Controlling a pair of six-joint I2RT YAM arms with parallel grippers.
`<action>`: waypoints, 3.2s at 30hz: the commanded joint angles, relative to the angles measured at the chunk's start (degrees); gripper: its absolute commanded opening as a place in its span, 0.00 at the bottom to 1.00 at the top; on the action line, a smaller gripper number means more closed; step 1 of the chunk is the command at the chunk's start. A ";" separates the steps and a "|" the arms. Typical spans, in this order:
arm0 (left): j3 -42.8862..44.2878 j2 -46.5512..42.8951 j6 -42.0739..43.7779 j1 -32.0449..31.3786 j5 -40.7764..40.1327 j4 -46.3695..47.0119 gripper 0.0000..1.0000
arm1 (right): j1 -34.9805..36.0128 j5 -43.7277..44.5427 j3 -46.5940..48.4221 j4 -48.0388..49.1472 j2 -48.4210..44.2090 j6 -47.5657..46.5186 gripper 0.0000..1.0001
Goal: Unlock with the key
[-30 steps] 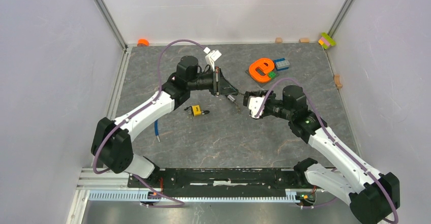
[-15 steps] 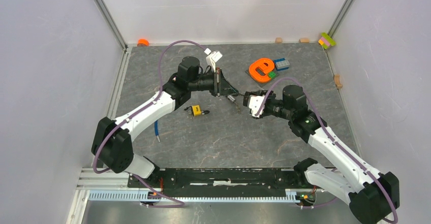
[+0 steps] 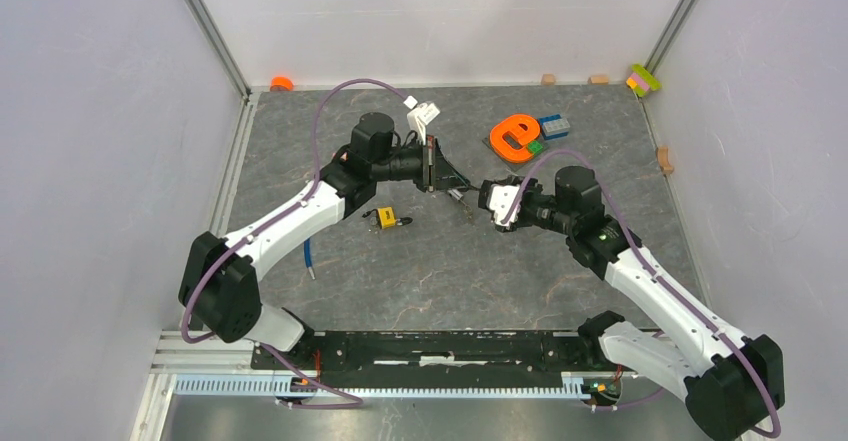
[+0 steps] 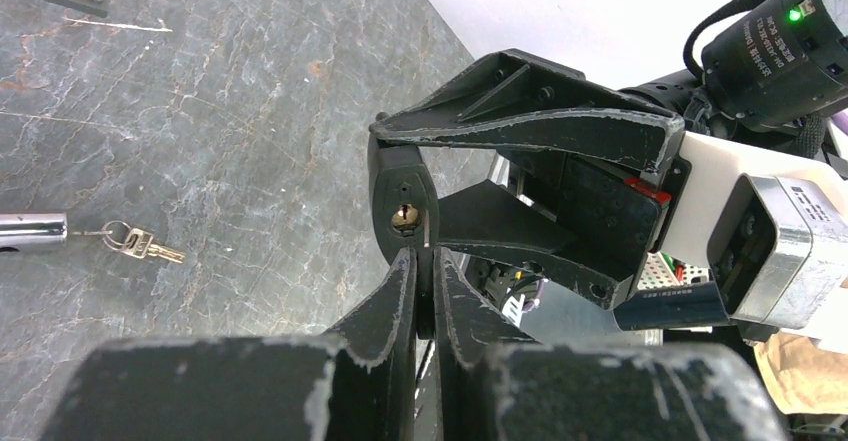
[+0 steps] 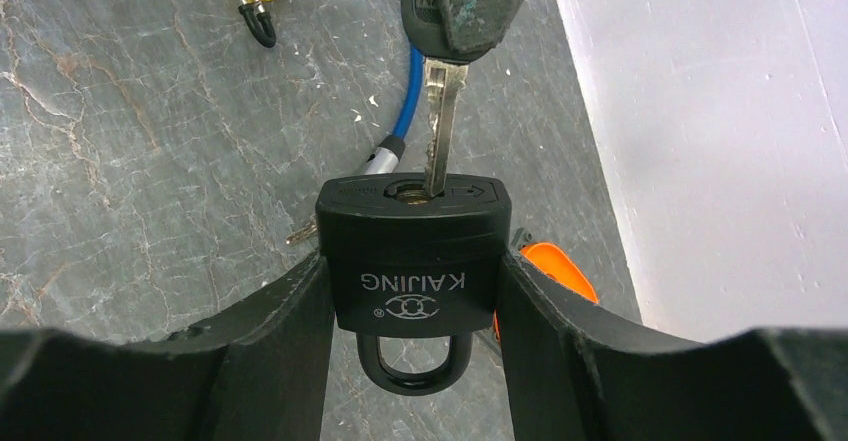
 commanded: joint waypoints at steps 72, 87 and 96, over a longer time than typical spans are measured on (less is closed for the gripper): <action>1.66 3.45 5.17 -3.55 -6.31 -1.58 0.02 | -0.82 -1.70 5.01 7.41 2.12 5.86 0.00; 4.11 6.20 5.46 -6.71 -11.74 -6.03 0.02 | -0.86 0.96 4.76 9.84 4.72 10.21 0.00; 3.36 10.05 1.50 -7.14 -8.89 -3.68 0.02 | -0.40 2.02 4.03 12.23 5.54 13.10 0.00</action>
